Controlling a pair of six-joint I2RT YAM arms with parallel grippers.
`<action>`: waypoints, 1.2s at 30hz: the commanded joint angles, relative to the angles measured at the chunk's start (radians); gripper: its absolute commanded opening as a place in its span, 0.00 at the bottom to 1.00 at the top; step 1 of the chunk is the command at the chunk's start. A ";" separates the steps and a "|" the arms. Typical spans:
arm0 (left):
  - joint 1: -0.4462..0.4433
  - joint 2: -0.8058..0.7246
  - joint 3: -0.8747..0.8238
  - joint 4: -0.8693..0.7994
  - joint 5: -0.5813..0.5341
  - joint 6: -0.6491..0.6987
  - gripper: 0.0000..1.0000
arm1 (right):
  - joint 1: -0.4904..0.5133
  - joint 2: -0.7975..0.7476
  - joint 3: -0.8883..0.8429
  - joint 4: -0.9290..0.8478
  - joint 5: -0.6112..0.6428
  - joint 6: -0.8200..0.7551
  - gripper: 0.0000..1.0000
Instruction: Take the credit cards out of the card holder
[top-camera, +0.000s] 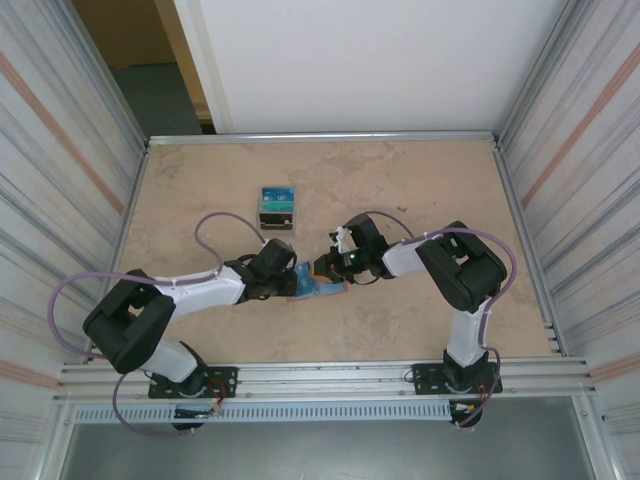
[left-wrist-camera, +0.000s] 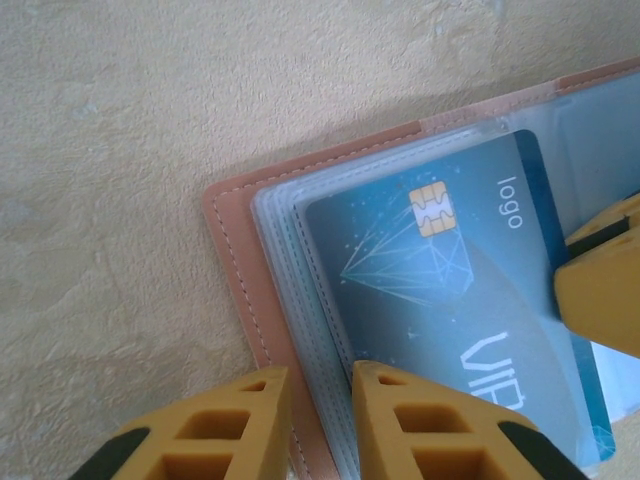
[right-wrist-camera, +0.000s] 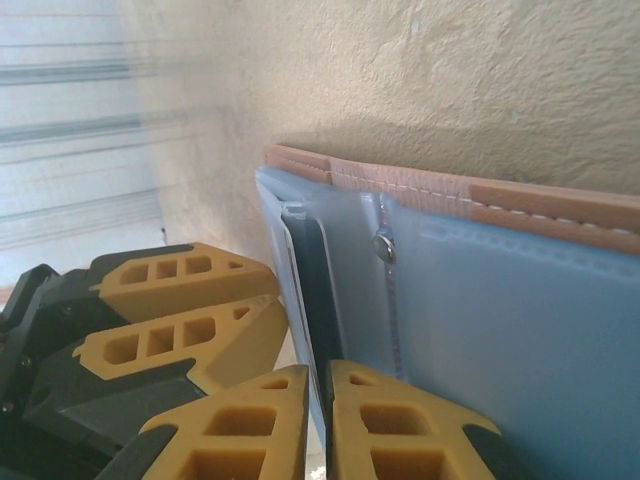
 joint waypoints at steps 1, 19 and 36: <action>0.002 0.025 0.009 -0.060 -0.006 -0.005 0.24 | -0.006 0.010 -0.010 0.043 -0.030 0.023 0.13; 0.002 0.022 0.008 -0.051 -0.001 -0.014 0.23 | -0.019 -0.003 -0.029 0.081 -0.044 0.040 0.14; 0.002 0.016 0.006 -0.045 0.009 -0.015 0.23 | -0.010 0.008 -0.025 0.071 -0.036 0.024 0.08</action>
